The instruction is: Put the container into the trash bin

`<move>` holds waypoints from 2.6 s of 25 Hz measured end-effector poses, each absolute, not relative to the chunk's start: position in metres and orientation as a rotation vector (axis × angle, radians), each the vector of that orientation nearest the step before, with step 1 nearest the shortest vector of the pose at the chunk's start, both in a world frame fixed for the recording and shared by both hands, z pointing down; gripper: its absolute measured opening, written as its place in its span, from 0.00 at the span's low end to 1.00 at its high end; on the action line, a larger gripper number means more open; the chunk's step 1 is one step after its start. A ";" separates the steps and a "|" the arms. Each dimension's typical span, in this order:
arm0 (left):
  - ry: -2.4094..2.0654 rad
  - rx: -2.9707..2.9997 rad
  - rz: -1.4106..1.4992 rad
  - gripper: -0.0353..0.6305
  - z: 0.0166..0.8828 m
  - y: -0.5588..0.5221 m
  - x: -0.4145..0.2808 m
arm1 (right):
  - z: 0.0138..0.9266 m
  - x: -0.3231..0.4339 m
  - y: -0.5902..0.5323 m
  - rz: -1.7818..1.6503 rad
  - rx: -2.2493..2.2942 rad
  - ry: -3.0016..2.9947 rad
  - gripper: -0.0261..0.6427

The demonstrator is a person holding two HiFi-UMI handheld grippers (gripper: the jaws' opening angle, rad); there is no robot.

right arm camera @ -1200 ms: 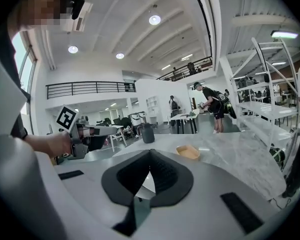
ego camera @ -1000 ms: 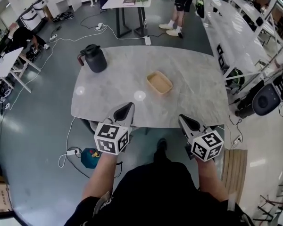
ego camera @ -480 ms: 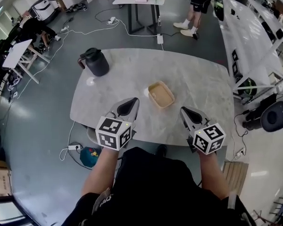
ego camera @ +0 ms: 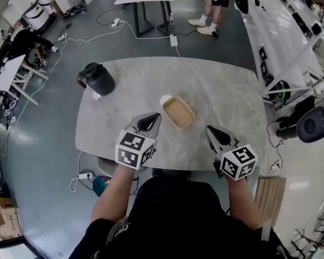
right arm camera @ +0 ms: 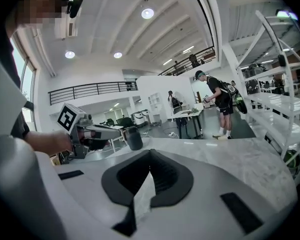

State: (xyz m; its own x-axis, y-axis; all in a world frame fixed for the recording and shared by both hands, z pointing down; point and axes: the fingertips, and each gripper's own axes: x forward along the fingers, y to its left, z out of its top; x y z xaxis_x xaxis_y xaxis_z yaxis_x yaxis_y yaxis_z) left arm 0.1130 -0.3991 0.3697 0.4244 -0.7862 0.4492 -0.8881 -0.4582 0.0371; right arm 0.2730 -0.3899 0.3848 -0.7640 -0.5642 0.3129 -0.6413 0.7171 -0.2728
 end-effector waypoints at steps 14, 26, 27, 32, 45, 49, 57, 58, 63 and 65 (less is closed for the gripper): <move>-1.129 2.481 0.869 0.18 0.458 -0.425 0.137 | 0.425 0.258 -0.404 0.672 0.966 -2.630 0.03; -0.824 2.531 1.181 0.26 0.536 -0.421 0.160 | 0.443 0.270 -0.417 0.735 1.006 -2.597 0.03; -0.806 2.541 1.215 0.26 0.542 -0.422 0.161 | 0.445 0.271 -0.417 0.737 1.007 -2.595 0.03; -0.688 2.578 1.455 0.27 0.584 -0.418 0.160 | 0.451 0.273 -0.416 0.739 1.033 -2.589 0.03; -0.643 2.569 1.719 0.29 0.623 -0.430 0.152 | 0.454 0.304 -0.399 0.795 1.136 -2.536 0.03; -0.576 2.609 1.786 0.29 0.622 -0.437 0.157 | 0.462 0.313 -0.393 0.815 1.161 -2.503 0.03; -0.528 2.680 1.891 0.29 0.615 -0.465 0.169 | 0.473 0.339 -0.382 0.879 1.252 -2.443 0.03; -0.520 2.686 1.898 0.29 0.616 -0.467 0.169 | 0.474 0.340 -0.382 0.886 1.264 -2.439 0.03; -0.382 2.644 1.927 0.29 0.632 -0.461 0.170 | 0.474 0.343 -0.379 0.879 1.279 -2.432 0.03; -0.381 2.633 1.931 0.29 0.636 -0.465 0.173 | 0.474 0.345 -0.376 0.866 1.272 -2.424 0.03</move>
